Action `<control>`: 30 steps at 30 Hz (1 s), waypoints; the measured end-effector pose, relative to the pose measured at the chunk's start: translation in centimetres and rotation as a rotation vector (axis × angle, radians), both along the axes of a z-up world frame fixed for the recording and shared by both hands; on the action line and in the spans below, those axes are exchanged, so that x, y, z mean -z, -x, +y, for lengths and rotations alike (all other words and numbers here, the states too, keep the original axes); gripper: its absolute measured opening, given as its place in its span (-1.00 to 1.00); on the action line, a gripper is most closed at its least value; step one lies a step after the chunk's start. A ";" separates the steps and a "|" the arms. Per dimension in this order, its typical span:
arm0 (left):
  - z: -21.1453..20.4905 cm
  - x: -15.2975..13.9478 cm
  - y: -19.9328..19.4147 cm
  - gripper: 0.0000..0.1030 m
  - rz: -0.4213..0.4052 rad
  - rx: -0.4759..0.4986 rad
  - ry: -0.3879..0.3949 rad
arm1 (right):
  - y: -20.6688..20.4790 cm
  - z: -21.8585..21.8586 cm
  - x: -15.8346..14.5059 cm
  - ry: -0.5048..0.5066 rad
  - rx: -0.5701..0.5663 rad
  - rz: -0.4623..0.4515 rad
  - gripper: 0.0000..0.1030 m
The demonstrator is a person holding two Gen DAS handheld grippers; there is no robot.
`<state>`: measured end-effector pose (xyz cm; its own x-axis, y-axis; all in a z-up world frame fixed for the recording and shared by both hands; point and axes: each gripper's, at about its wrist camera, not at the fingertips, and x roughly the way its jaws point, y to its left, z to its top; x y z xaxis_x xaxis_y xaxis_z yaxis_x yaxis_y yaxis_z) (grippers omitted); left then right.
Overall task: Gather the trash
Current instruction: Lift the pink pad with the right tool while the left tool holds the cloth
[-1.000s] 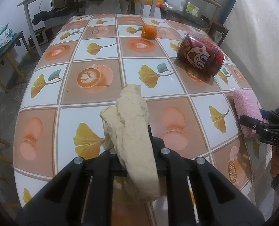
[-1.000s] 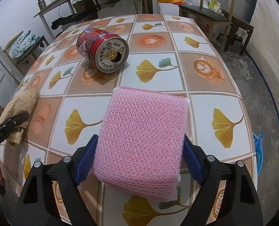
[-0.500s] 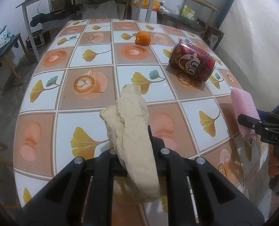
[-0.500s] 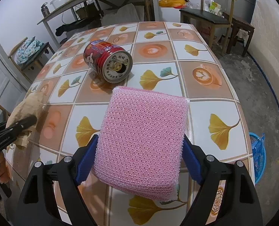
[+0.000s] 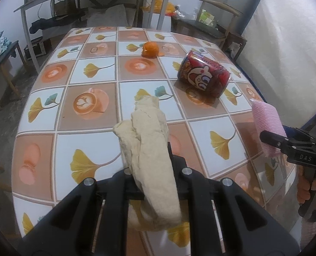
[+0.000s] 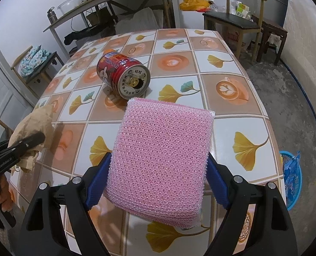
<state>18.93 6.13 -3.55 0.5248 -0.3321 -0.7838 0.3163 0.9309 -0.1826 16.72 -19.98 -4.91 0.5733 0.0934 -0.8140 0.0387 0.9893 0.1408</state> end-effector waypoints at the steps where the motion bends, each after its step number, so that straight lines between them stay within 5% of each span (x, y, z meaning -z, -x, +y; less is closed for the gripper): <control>1: -0.2 -0.1 0.1 -0.79 -0.002 0.005 0.001 | 0.1 0.0 -0.1 -0.002 0.000 -0.001 0.56; 30: -4.4 -3.5 1.7 -0.79 -0.070 0.101 0.029 | 1.8 -2.6 -1.9 -0.055 0.030 -0.068 0.56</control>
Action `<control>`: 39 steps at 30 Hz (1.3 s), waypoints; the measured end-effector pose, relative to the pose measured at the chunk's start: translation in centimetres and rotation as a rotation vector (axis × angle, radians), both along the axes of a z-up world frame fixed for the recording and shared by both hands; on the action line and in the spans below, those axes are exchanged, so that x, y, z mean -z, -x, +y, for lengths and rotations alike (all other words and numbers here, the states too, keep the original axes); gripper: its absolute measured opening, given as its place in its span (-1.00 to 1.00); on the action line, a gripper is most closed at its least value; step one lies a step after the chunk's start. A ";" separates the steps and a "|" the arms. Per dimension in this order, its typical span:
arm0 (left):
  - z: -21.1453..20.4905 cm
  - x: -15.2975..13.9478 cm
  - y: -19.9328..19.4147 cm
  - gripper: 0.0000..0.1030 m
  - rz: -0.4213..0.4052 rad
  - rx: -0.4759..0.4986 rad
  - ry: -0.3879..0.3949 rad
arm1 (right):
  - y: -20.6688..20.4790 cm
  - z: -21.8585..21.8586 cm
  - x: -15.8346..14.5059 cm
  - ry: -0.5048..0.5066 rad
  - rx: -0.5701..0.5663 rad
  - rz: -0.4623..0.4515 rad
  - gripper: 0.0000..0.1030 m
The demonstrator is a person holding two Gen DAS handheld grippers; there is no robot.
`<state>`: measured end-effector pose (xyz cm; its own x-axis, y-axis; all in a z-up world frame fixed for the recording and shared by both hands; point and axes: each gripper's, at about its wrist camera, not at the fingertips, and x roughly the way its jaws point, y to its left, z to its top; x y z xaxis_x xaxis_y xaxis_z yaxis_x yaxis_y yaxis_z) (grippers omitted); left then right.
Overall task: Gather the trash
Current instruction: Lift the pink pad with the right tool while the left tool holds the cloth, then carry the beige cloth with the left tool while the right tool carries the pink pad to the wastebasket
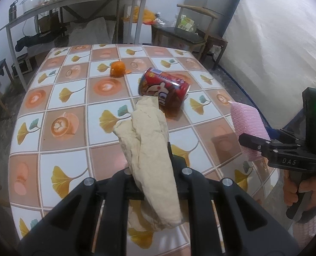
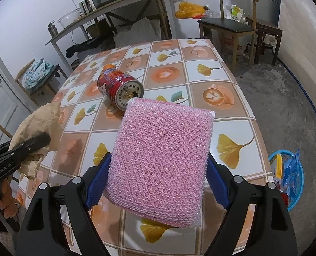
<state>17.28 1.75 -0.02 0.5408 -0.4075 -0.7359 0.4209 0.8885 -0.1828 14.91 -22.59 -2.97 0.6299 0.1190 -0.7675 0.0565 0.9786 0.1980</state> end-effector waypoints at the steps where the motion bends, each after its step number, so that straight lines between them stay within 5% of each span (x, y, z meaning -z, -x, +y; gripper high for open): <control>1: -0.3 -0.2 0.1 -0.79 -0.003 0.006 -0.001 | 0.1 -0.1 -0.1 -0.003 0.001 -0.004 0.56; 39: -16.4 -5.0 4.6 -0.80 -0.119 0.271 0.011 | 11.0 -13.9 -3.8 -0.067 0.214 -0.166 0.56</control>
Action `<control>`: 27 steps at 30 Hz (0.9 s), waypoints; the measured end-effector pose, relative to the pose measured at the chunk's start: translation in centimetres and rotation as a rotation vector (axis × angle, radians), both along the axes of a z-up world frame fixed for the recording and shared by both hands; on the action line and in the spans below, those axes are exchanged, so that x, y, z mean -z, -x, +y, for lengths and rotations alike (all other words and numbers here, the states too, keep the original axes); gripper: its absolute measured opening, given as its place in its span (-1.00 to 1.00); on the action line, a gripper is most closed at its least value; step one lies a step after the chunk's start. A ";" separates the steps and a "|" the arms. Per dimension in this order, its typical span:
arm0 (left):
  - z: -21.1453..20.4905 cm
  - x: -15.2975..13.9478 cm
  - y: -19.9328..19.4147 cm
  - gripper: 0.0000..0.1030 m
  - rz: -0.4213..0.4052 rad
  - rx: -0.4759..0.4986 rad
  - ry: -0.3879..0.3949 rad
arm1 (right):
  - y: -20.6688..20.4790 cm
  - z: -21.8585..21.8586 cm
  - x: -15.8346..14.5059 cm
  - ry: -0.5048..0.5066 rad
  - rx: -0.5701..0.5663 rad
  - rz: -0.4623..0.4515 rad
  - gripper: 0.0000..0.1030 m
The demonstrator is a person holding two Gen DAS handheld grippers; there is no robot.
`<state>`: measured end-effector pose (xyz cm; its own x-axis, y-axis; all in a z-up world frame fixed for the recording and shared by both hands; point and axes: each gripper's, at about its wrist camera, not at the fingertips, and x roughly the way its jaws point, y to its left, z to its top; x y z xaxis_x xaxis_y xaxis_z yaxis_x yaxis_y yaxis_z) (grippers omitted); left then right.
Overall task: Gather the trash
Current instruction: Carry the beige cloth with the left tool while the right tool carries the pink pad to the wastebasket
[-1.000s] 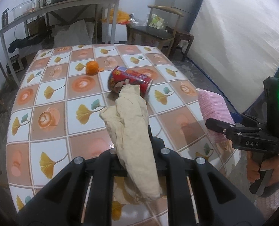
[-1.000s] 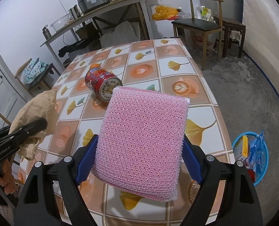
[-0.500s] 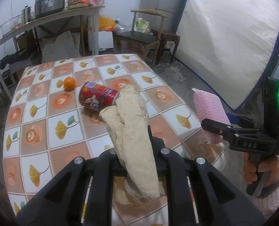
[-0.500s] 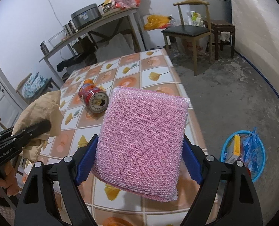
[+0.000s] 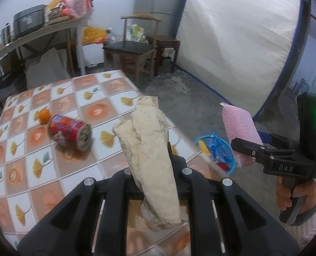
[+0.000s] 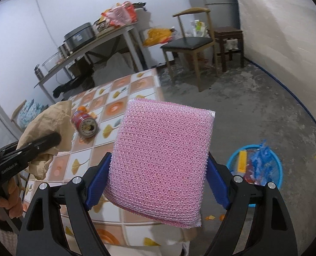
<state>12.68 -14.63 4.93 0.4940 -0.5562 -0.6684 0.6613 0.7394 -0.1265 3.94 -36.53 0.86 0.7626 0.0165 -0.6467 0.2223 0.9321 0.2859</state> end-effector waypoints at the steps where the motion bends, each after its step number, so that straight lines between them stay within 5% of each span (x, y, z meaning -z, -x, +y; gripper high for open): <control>1: -0.9 -0.1 0.1 -0.79 -0.001 0.016 0.003 | 0.5 -0.7 -0.1 -0.001 0.015 -0.004 0.56; 17: -15.8 -0.3 1.2 -0.80 0.147 0.324 0.048 | 13.2 -13.7 1.7 -0.024 0.430 0.009 0.56; 22: -22.8 3.4 1.5 -0.79 0.279 0.419 -0.010 | 16.0 -16.8 5.8 -0.095 0.518 0.068 0.56; 27: -30.0 10.9 -0.7 -0.79 0.544 0.408 -0.113 | 15.1 -18.8 10.8 -0.157 0.514 0.135 0.56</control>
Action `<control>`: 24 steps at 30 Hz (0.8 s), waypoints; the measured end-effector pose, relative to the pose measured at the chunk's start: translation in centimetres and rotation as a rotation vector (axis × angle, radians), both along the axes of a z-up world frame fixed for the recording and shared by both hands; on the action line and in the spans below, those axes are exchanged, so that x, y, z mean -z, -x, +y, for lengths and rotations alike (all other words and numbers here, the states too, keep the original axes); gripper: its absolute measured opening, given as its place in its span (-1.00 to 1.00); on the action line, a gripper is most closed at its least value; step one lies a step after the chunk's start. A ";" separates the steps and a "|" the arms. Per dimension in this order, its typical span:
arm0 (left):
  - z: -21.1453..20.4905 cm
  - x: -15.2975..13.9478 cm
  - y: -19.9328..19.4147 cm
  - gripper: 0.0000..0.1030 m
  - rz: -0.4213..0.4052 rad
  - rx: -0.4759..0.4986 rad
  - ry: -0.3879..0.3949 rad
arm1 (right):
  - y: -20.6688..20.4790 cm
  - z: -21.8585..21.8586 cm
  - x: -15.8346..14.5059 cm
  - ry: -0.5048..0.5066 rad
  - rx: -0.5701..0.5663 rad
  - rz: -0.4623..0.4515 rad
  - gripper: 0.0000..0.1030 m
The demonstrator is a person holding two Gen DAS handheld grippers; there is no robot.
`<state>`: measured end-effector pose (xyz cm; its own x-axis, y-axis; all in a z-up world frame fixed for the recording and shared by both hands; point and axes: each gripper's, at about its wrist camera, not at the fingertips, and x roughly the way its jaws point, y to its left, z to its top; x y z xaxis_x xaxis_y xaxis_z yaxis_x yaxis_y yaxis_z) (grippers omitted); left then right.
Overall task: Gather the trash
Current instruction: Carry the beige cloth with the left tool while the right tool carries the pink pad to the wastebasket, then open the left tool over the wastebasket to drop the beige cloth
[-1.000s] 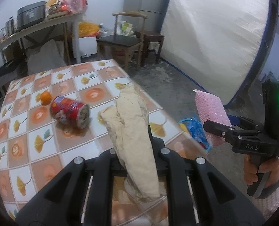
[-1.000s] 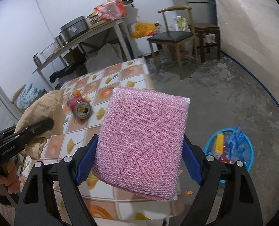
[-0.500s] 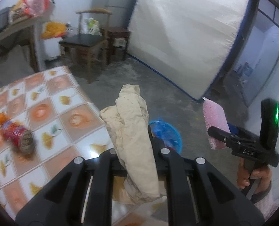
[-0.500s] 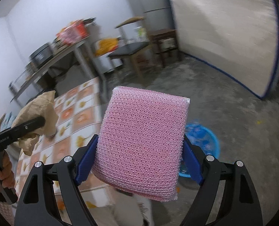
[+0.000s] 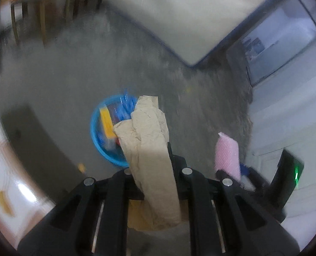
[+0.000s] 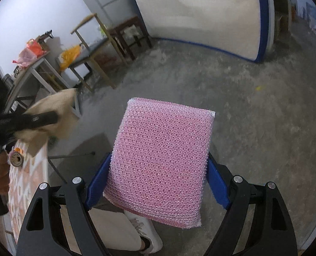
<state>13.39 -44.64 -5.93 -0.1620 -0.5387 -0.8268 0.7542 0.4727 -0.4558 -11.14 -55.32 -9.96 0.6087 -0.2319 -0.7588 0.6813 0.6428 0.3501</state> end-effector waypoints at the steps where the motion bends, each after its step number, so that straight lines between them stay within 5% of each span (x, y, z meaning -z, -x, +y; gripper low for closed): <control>1: -1.4 1.3 -0.5 -0.79 0.023 0.000 -0.035 | -0.3 -0.3 0.7 -0.007 -0.005 0.006 0.56; 11: -9.9 11.8 -4.7 -0.74 0.181 -0.054 -0.240 | -7.8 -5.2 9.4 -0.063 -0.053 0.117 0.56; 13: -11.1 13.1 -5.4 -0.60 0.198 -0.062 -0.262 | -8.9 -6.0 10.6 -0.063 -0.054 0.141 0.56; 17: -12.3 14.5 -6.2 0.12 0.175 -0.080 -0.298 | -9.9 -7.2 12.6 -0.067 -0.054 0.181 0.56; 24: -11.8 13.3 -7.0 0.34 0.168 -0.083 -0.277 | -11.0 -7.6 13.8 -0.053 -0.073 0.210 0.56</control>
